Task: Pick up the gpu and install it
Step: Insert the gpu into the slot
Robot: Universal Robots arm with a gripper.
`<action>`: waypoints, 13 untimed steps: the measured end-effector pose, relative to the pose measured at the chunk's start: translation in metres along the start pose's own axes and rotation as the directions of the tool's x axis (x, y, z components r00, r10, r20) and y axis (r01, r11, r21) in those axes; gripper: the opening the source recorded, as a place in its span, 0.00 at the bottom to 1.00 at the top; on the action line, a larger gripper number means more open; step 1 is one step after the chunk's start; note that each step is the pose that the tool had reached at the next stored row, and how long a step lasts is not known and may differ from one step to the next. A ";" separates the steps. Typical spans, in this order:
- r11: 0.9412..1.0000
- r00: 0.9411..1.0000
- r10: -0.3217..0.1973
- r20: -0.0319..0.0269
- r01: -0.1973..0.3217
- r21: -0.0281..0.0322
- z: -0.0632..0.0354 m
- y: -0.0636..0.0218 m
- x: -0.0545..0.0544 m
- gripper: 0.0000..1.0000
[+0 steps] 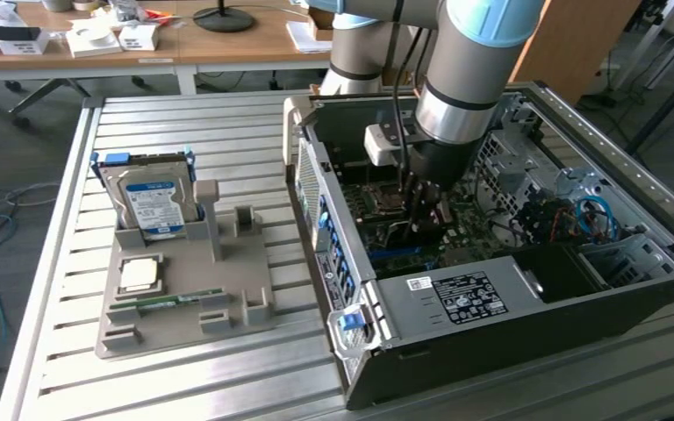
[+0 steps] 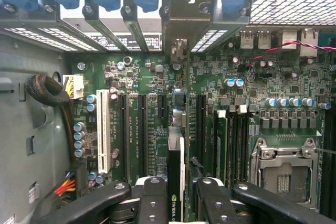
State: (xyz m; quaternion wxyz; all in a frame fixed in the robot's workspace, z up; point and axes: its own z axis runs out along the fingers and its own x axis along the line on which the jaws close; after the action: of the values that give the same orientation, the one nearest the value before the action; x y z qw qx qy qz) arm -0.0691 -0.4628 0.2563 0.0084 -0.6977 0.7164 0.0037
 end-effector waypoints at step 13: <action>1.000 1.000 0.001 0.000 -0.001 0.000 0.0004 -0.0002 -0.001 0.26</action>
State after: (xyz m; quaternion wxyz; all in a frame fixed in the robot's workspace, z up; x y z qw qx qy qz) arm -0.0688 -0.4618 0.2560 0.0086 -0.6974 0.7166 0.0038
